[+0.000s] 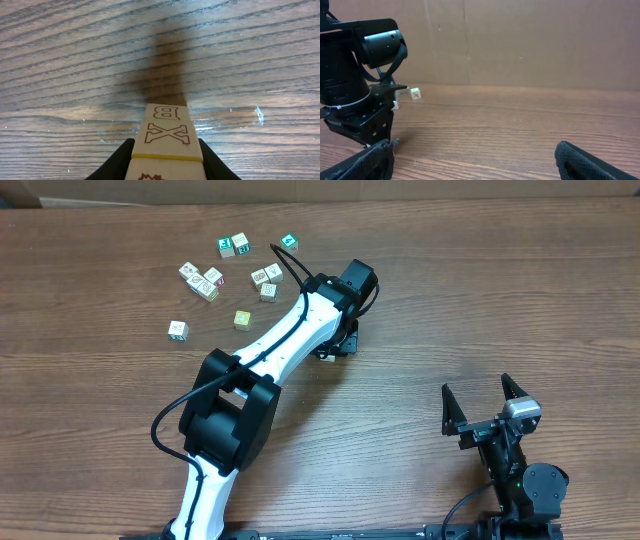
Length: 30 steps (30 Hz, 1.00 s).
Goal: Form a tower
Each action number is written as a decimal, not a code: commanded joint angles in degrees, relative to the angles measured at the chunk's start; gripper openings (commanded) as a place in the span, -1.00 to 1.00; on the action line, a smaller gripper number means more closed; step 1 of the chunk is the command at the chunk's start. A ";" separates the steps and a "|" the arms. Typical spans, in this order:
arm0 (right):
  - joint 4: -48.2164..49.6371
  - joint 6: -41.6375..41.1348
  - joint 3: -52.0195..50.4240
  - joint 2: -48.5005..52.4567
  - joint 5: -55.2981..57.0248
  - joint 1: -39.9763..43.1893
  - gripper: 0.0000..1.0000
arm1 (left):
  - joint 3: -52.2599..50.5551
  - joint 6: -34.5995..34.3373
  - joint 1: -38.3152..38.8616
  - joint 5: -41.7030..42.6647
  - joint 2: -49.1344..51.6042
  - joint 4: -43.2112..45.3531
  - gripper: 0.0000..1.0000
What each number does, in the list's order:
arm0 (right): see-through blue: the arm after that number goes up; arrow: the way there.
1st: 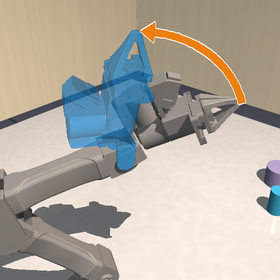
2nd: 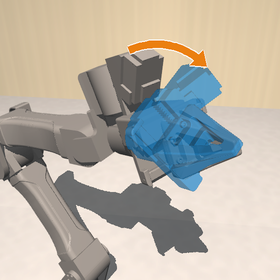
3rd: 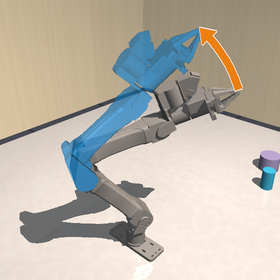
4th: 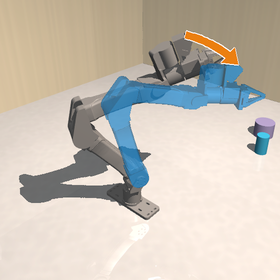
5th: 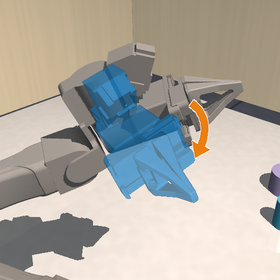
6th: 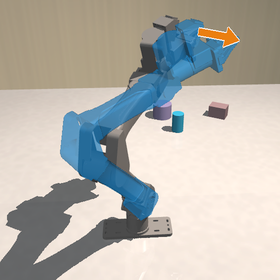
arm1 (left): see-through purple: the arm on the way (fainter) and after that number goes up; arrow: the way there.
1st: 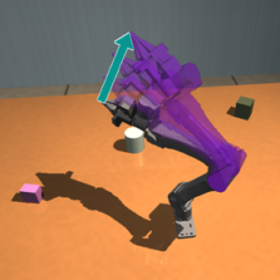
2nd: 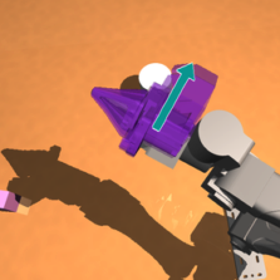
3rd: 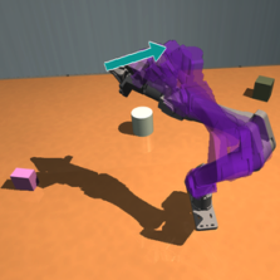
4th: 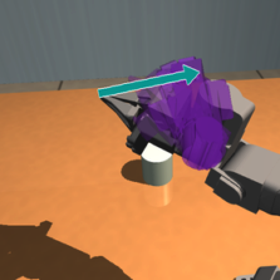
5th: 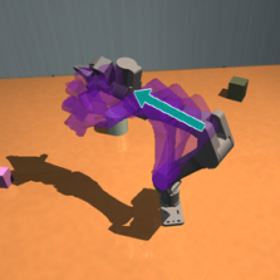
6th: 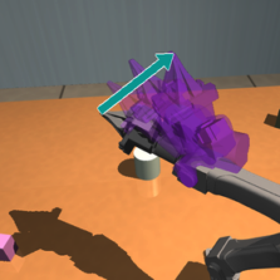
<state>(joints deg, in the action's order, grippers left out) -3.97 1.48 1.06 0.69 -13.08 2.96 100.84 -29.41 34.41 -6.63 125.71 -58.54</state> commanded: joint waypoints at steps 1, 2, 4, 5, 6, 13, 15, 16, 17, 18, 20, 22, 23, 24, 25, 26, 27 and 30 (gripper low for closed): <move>0.24 -0.11 -0.59 -0.52 0.57 -0.22 1.00 | 1.44 1.25 0.00 0.09 -0.92 -0.13 -0.37; 0.24 -0.11 -0.59 -0.52 0.57 -0.22 1.00 | 1.44 1.75 0.00 0.13 -0.92 -0.13 -0.36; 0.24 -0.11 -0.59 -0.52 0.57 -0.22 1.00 | 1.44 2.62 0.00 0.09 -0.92 -0.17 -0.37; 0.24 -0.11 -0.59 -0.52 0.57 -0.22 1.00 | 1.44 2.67 0.00 0.09 -0.92 -0.15 -0.37; 0.24 -0.11 -0.59 -0.52 0.57 -0.22 1.00 | 1.44 2.69 0.00 0.09 -0.92 -0.13 -0.37; 0.24 -0.11 -0.59 -0.52 0.57 -0.22 1.00 | 1.44 3.72 0.00 0.13 -0.92 -0.15 -0.39; 0.24 -0.11 -0.59 -0.52 0.57 -0.22 1.00 | 1.44 3.72 0.00 0.13 -0.92 -0.15 -0.41; 0.24 -0.11 -0.59 -0.52 0.57 -0.22 1.00 | 1.44 3.72 0.00 0.13 -0.92 -0.15 -0.41; 0.24 -0.11 -0.59 -0.52 0.55 -0.22 1.00 | 1.44 3.72 0.00 0.13 -0.92 -0.15 -0.42; 0.24 -0.11 -0.59 -0.52 0.57 -0.22 1.00 | 1.44 3.72 0.00 0.17 -0.92 -0.15 -0.42; 0.24 -0.11 -0.59 -0.52 0.57 -0.22 1.00 | 1.44 3.72 0.00 0.26 -0.92 -0.13 -0.44; 0.24 -0.11 -0.59 -0.52 0.57 -0.22 1.00 | 1.44 3.72 0.00 0.26 -0.92 -0.11 -0.45; 0.24 -0.11 -0.59 -0.52 0.57 -0.22 1.00 | 1.44 3.72 0.00 0.26 -0.92 -0.13 -0.46; 0.24 -0.11 -0.59 -0.52 0.57 -0.22 1.00 | 1.44 3.74 0.00 0.26 -0.92 -0.13 -0.46; 0.24 -0.11 -0.59 -0.52 0.57 -0.22 1.00 | 1.44 3.74 0.00 0.26 -0.92 -0.13 -0.47; 0.24 -0.11 -0.59 -0.52 0.57 -0.22 1.00 | 1.44 3.74 0.00 0.26 -0.92 -0.13 -0.47; 0.24 -0.11 -0.59 -0.52 0.57 -0.22 1.00 | 1.44 3.74 0.00 0.26 -0.92 -0.13 -0.47; 0.24 -0.11 -0.59 -0.52 0.57 -0.22 1.00 | 1.44 3.80 0.00 0.26 -0.92 -0.13 -0.48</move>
<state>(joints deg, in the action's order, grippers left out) -3.99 1.48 1.06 0.69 -13.06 2.96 100.88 -26.79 34.41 -6.66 125.71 -58.70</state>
